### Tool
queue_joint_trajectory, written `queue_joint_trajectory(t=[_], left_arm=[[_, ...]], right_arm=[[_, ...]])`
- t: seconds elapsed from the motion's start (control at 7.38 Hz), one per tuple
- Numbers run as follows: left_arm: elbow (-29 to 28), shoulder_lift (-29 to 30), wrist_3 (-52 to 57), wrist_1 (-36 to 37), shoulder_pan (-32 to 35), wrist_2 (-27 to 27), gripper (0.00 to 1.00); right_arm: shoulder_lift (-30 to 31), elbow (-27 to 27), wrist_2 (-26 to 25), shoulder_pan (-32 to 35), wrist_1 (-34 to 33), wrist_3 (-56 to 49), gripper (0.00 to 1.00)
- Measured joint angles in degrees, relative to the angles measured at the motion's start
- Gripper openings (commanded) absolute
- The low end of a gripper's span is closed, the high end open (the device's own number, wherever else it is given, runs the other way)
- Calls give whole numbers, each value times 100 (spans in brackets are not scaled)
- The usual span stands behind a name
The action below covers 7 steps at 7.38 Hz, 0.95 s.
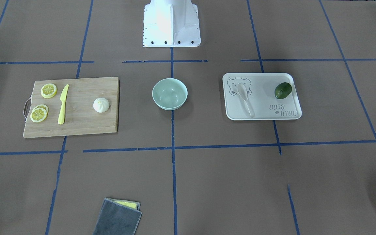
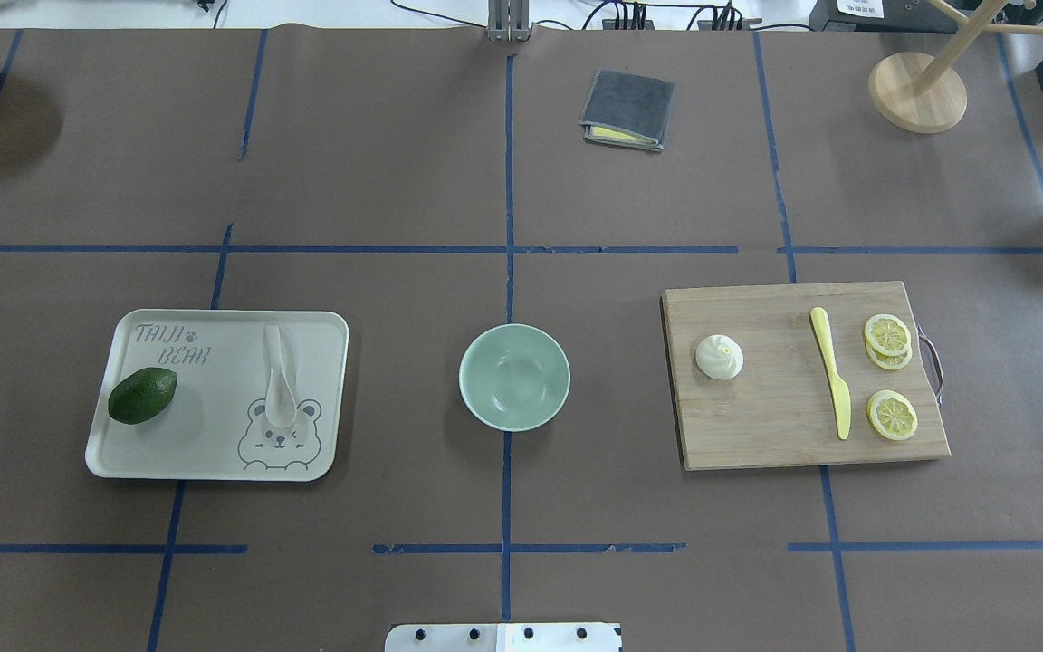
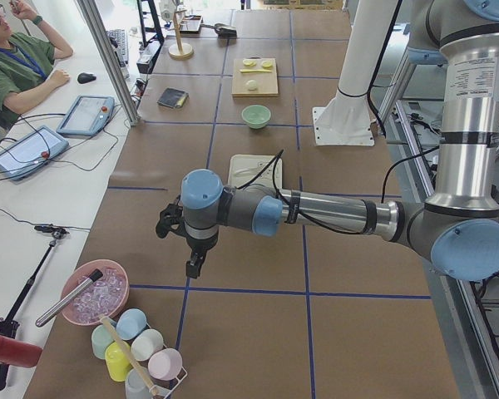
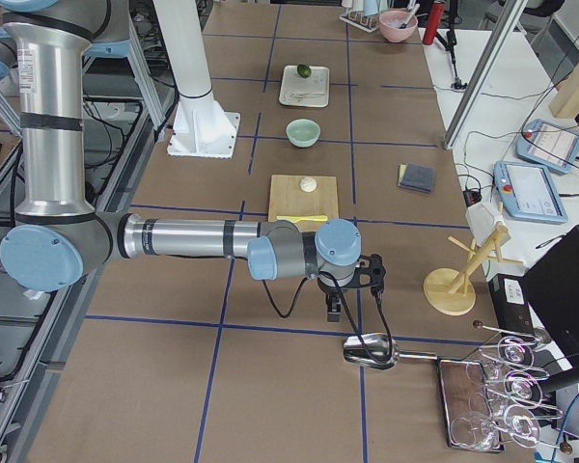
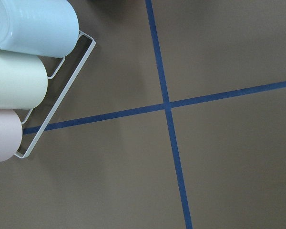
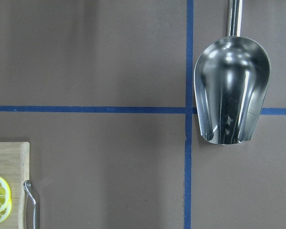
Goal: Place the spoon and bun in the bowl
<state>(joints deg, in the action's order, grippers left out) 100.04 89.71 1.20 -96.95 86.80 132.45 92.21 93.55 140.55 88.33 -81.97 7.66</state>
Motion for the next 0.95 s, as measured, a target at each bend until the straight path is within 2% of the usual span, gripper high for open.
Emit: queue_joint_trajectory(t=[0.27,0.54,0.68,0.95], left_arm=[[479,24,-1399,-586,-819,-132,100],[594,124,-2792,-1218,-1500,-171,100],[601,307,-3411,-1352,-1805,-232,100],[590,803,-4629,-1421,-2611,-739,100]], right_arm=[[-64,38,1,-14,5,1,100],[-287,-5,27,-36,-16,12,100],[-320,-63,22,-61,2,12,100],[-387,-126,18,-139,26,86,100]])
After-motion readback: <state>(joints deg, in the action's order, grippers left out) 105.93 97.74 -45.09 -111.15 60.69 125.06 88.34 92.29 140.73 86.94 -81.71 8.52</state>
